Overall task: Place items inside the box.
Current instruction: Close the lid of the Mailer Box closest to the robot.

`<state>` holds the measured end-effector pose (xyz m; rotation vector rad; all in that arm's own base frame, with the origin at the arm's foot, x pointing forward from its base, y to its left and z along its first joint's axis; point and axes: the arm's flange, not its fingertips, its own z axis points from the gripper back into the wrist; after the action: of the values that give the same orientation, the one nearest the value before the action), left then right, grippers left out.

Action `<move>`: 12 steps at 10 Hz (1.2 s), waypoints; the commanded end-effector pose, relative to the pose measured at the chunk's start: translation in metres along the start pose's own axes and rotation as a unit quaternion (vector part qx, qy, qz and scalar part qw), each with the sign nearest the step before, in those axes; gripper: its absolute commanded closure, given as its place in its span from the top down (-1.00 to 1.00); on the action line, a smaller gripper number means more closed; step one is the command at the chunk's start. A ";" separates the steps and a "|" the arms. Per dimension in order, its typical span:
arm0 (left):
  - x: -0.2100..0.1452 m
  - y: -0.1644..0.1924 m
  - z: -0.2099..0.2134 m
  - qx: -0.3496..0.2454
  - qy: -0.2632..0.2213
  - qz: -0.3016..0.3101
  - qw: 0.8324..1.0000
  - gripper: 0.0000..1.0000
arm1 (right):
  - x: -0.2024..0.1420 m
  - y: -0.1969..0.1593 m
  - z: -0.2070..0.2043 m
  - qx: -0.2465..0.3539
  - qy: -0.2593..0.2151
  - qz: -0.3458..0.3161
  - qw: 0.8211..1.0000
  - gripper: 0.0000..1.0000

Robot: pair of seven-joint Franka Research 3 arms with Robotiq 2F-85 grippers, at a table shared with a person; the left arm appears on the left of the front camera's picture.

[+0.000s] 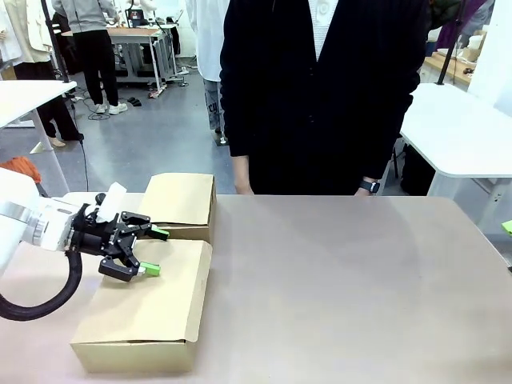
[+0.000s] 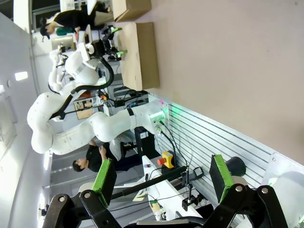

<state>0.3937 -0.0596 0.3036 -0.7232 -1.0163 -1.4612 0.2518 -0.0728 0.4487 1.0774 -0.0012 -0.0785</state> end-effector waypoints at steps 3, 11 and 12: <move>0.060 -0.095 0.126 -0.004 -0.102 0.123 0.987 1.00 | 0.001 0.003 0.000 0.006 -0.003 -0.002 1.000 1.00; -0.031 -0.065 0.240 -0.009 -0.142 0.654 0.743 1.00 | 0.001 0.003 0.000 0.006 -0.003 -0.002 1.000 1.00; -0.003 -0.086 0.239 -0.010 -0.095 0.580 0.809 1.00 | 0.001 0.003 0.000 0.006 -0.003 -0.002 1.000 1.00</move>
<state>0.2945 0.1605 0.3603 -1.2693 -0.3975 -0.1990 0.2522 -0.0724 0.4486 1.0767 0.0008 -0.0791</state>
